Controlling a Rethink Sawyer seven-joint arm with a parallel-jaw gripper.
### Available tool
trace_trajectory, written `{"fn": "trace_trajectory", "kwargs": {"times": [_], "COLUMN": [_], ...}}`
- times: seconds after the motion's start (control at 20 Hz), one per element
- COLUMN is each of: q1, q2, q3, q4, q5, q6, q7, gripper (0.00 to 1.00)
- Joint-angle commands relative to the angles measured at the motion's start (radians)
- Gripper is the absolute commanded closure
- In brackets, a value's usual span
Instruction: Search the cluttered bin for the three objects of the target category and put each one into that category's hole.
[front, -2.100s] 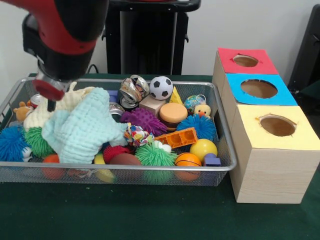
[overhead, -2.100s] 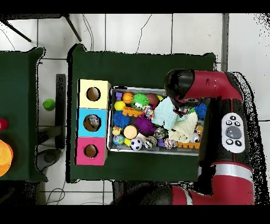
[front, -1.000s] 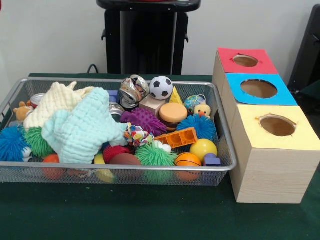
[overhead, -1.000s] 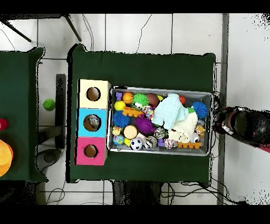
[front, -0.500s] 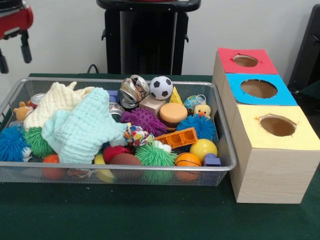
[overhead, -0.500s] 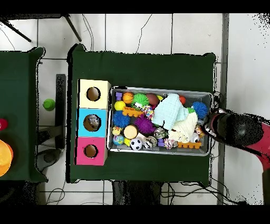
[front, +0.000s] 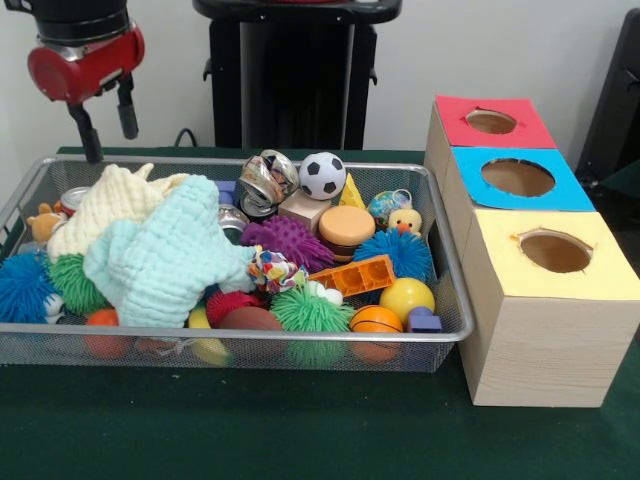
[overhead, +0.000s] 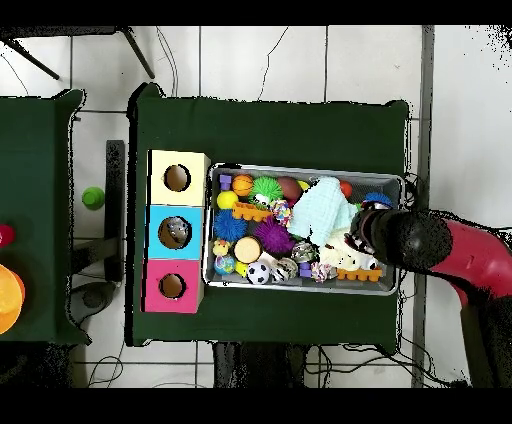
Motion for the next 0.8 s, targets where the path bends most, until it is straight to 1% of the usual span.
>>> {"fn": "trace_trajectory", "kwargs": {"times": [0.05,0.2,0.25,0.35,0.4,0.55,0.6,0.8], "q1": [0.016,0.022,0.029,0.028,0.021,0.004,0.000,-0.007], "q2": [0.052,0.074,0.073,0.066,0.062,0.073,0.075,0.085], "q3": [0.066,0.067,0.059,0.052,0.051,0.060,0.062,0.063], "q4": [0.058,0.021,0.005,-0.012,-0.021,-0.010,0.004,0.010], "q5": [-0.080,-0.103,-0.124,-0.141,-0.148,-0.153,-0.155,-0.166], "q6": [-0.065,-0.077,-0.079,-0.083,-0.069,-0.041,-0.048,-0.048], "q7": [-0.005,-0.008,-0.010,-0.007,-0.020,-0.044,-0.041,-0.035], "gripper": [0.00,0.00,0.00,0.00,0.00,0.00,0.00,0.00]}}
